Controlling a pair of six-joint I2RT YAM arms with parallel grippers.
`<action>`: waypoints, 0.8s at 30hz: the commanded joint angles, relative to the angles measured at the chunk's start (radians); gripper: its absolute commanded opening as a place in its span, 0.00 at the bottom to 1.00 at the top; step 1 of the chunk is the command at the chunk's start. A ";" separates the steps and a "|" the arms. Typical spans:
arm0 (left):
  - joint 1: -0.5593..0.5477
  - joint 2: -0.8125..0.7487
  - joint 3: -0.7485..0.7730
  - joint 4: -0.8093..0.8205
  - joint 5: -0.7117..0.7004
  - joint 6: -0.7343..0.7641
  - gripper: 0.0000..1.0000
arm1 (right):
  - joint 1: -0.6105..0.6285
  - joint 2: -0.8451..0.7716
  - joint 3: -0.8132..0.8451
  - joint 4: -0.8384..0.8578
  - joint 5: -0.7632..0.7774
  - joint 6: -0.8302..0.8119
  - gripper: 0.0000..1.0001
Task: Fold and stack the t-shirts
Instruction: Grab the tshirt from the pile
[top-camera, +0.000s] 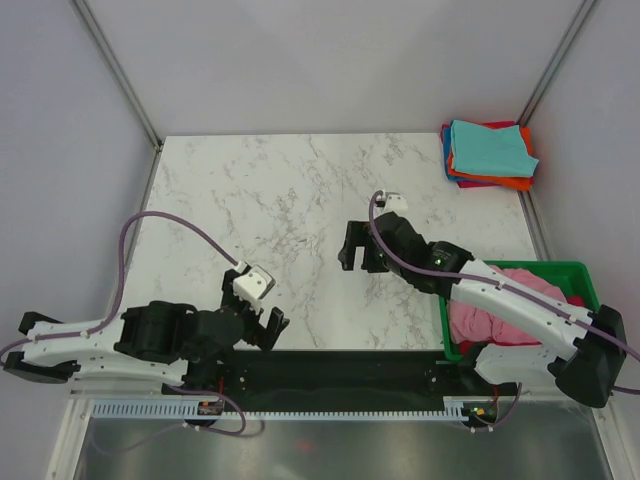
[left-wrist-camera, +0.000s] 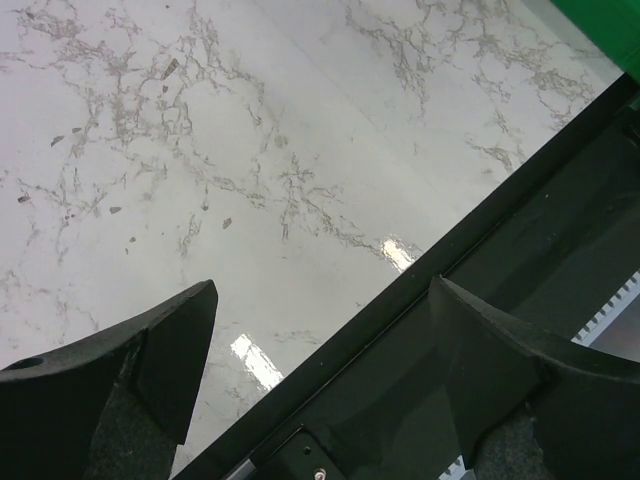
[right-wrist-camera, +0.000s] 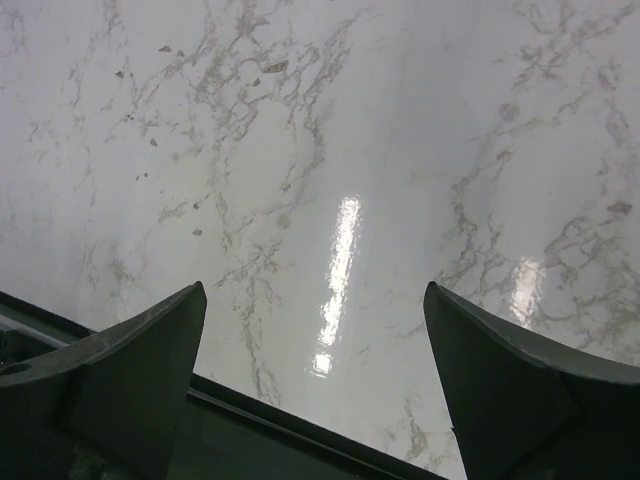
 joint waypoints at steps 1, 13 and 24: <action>0.003 0.046 0.003 0.049 -0.029 0.065 0.94 | 0.003 -0.083 0.025 -0.089 0.210 0.042 0.98; 0.005 0.072 -0.003 0.089 0.035 0.112 0.92 | -0.235 -0.519 -0.230 -0.736 0.530 0.566 0.98; 0.005 0.071 -0.004 0.097 0.060 0.125 0.90 | -0.237 -0.338 -0.324 -0.669 0.506 0.658 0.93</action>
